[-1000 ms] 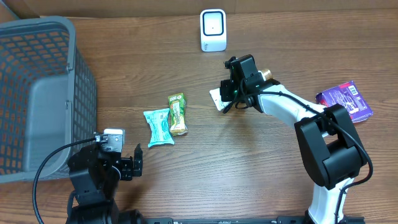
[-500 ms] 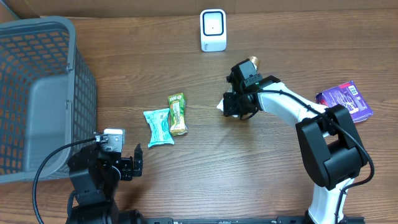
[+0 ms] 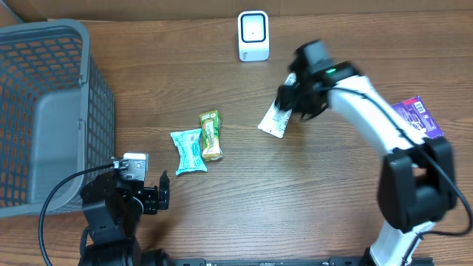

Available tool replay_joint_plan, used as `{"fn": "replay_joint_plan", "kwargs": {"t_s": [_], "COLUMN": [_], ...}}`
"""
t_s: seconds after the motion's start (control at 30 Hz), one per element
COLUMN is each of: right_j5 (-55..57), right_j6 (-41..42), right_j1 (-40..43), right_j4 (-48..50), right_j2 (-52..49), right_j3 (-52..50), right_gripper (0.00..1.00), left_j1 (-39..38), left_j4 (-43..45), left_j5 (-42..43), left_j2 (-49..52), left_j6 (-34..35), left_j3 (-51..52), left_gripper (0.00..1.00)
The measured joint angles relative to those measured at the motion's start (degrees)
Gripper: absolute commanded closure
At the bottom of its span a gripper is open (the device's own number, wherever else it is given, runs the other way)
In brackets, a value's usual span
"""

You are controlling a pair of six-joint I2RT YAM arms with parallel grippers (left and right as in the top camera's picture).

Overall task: Scan the item barcode
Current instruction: 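Turn the held tube upright with the right gripper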

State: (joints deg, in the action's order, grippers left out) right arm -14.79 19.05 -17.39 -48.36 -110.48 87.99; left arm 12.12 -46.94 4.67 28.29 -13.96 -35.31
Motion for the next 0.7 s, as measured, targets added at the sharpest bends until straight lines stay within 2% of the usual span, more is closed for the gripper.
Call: {"fn": "replay_joint_plan", "kwargs": {"t_s": [0.2,0.33,0.53,0.7], "right_j5": [-5.9,-10.0,-12.7,-14.8], "right_j6": [3.6,4.2,4.7,5.2], "right_j1": [8.0,7.7,6.5,6.5], "right_j4": [11.0,15.4,16.7,19.4], "right_j2": [-0.6,-4.3,-10.2,-11.2], "right_j3": [-2.4,-5.5,-7.2,-7.2], "right_gripper": [0.32,0.33,0.34,0.35], "left_j1": [0.0,0.0,0.0,0.0], "left_j4": [0.0,0.0,0.0,0.0], "left_j5": [0.0,0.0,0.0,0.0], "left_j2": [0.0,0.0,0.0,0.0], "left_j6": [0.0,0.0,0.0,0.0], "left_j3": [0.0,0.0,0.0,0.0], "left_gripper": [0.01,0.0,0.0,0.0]}}
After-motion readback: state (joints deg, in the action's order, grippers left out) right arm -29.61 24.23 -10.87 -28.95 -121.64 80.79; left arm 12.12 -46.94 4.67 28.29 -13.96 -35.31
